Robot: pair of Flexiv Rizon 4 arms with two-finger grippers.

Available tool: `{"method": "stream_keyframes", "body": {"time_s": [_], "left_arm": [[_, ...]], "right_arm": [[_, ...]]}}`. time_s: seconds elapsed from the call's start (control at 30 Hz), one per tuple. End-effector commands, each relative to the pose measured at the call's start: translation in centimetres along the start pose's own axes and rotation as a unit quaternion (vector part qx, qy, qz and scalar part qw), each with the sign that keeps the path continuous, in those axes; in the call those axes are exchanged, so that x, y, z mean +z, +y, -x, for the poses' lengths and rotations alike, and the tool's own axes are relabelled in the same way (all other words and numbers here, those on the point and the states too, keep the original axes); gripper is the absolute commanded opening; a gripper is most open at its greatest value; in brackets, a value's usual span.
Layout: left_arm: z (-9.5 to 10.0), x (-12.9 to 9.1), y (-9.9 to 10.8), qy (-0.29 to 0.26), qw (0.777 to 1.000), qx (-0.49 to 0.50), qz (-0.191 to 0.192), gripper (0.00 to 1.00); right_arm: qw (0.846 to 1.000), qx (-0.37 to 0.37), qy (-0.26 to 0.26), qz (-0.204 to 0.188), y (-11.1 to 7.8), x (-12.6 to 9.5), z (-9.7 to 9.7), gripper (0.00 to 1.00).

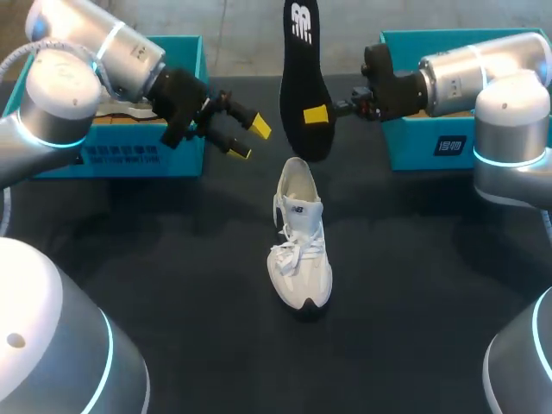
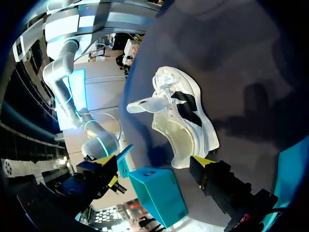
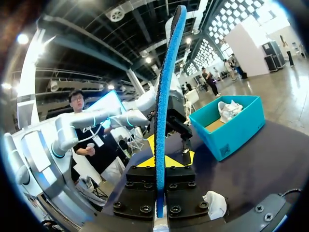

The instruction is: Take the shoe out of the shoebox, open the shoe tongue, remove and reinsert the insole, then place the shoe into the shoebox

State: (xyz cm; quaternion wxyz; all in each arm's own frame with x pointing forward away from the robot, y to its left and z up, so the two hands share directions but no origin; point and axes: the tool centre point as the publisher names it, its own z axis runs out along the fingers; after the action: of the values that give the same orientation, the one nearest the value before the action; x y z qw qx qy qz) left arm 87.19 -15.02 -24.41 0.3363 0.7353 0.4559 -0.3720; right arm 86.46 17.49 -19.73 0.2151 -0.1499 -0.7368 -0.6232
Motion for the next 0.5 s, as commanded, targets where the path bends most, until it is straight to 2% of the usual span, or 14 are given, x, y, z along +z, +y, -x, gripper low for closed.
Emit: {"method": "stream_keyframes", "body": {"time_s": [0.03, 0.2, 0.5], "left_arm": [[-0.62, 0.92, 0.06, -0.004, 1.0, -0.004, 0.006, 1.0], [-0.96, 1.34, 0.39, 0.001, 1.0, -0.017, 0.014, 1.0], [-1.03, 1.37, 0.47, 0.004, 1.0, -0.021, 0.018, 1.0]], "right_arm": [[1.0, 0.001, 0.007, -0.001, -0.55, -0.08, 0.78, 0.0], [1.0, 0.008, 0.01, 0.006, -1.25, -0.78, 1.21, 0.0], [1.0, 0.013, 0.011, 0.009, -1.28, -0.86, 1.18, 0.0]]}}
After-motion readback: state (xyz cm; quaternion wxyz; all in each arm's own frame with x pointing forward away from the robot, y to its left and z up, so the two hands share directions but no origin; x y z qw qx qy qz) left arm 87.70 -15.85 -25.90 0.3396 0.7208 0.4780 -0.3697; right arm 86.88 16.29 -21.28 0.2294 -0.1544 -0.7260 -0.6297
